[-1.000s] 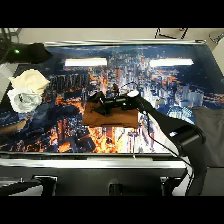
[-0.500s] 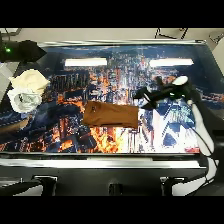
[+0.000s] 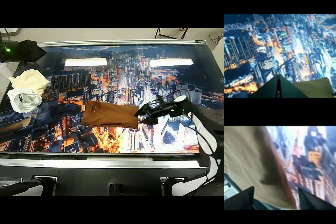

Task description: Fold the clothes and pants, and hang the long-sleeved shirts on hangers.

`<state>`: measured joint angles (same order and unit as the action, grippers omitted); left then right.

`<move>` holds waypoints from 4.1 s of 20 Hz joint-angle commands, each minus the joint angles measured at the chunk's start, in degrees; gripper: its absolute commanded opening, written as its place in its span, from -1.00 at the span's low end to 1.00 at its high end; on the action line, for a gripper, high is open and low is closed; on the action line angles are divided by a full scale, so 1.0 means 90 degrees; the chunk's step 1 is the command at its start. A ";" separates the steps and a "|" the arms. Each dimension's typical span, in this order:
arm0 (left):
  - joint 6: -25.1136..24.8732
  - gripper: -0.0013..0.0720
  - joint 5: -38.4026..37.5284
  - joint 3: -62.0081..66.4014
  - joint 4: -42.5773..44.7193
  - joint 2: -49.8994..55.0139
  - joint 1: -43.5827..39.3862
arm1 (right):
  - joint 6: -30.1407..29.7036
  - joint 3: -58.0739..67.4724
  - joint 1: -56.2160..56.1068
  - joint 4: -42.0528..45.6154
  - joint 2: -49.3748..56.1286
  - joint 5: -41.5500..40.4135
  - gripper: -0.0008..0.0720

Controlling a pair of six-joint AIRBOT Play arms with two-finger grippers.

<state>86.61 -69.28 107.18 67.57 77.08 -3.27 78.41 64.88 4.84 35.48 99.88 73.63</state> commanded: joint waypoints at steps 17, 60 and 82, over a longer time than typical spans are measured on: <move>0.0092 -0.89 0.0012 -0.0002 -0.0075 0.0002 -0.0005 | 0.0772 0.3837 0.2769 0.0733 -0.0561 0.1353 -0.87; -0.0126 -0.89 0.0036 0.0000 -0.0199 0.0002 -0.0005 | 0.2368 0.0466 0.6462 0.5668 -0.2620 0.2176 0.43; 0.1382 0.98 -0.0585 -0.3123 0.2443 0.0483 -0.0746 | 0.1693 0.2900 0.0750 0.4143 -0.1732 0.2008 0.84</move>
<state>98.21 -77.19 85.41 90.32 82.85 -8.71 93.43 93.38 14.02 72.44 83.88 88.82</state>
